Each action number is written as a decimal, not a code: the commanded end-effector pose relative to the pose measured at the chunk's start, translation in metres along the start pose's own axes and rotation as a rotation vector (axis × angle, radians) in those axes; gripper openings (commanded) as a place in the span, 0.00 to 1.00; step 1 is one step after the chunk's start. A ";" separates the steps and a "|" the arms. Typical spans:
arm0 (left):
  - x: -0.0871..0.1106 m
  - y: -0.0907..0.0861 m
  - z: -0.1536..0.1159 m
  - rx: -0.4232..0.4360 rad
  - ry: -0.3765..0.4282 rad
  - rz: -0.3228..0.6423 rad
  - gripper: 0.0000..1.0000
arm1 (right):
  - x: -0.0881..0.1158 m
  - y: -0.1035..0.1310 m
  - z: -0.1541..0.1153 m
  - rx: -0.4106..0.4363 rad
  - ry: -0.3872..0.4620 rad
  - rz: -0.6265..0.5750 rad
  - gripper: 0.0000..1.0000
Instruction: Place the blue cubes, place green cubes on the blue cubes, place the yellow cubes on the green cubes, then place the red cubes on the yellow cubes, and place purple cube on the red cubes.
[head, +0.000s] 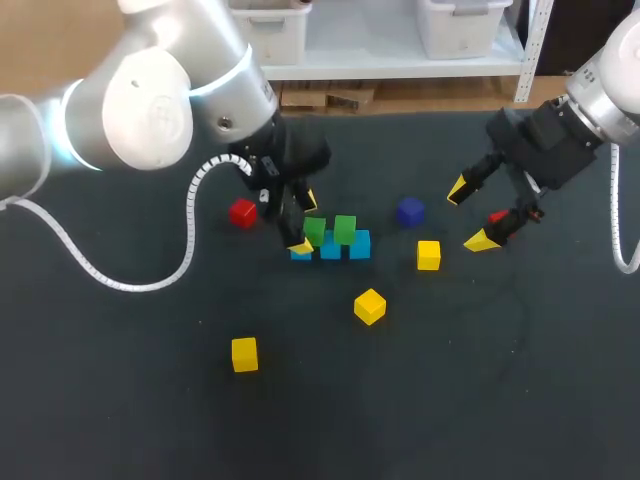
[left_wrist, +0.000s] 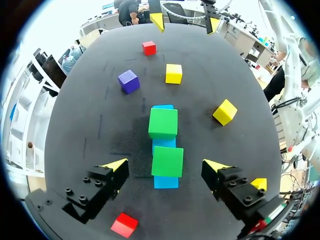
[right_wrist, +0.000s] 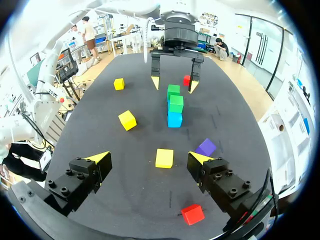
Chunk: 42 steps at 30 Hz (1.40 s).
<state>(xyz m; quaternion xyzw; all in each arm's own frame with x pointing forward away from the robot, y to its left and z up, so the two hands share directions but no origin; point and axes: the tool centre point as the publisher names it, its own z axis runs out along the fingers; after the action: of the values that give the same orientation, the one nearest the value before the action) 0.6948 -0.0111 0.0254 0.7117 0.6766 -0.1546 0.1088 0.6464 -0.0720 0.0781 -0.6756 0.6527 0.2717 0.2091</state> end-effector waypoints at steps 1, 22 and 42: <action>0.000 0.002 -0.001 0.000 0.001 0.001 1.00 | 0.000 -0.001 0.000 -0.002 -0.003 -0.002 1.00; -0.021 0.017 0.005 -0.011 -0.021 0.035 1.00 | 0.000 -0.001 0.000 -0.002 -0.003 -0.002 1.00; -0.026 0.024 0.009 -0.003 -0.029 0.047 1.00 | 0.000 -0.001 0.000 -0.002 -0.003 -0.002 1.00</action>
<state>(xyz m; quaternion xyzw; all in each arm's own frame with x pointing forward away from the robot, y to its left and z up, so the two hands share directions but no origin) 0.7133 -0.0396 0.0257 0.7235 0.6595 -0.1600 0.1266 0.6464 -0.0720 0.0781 -0.6756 0.6527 0.2717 0.2091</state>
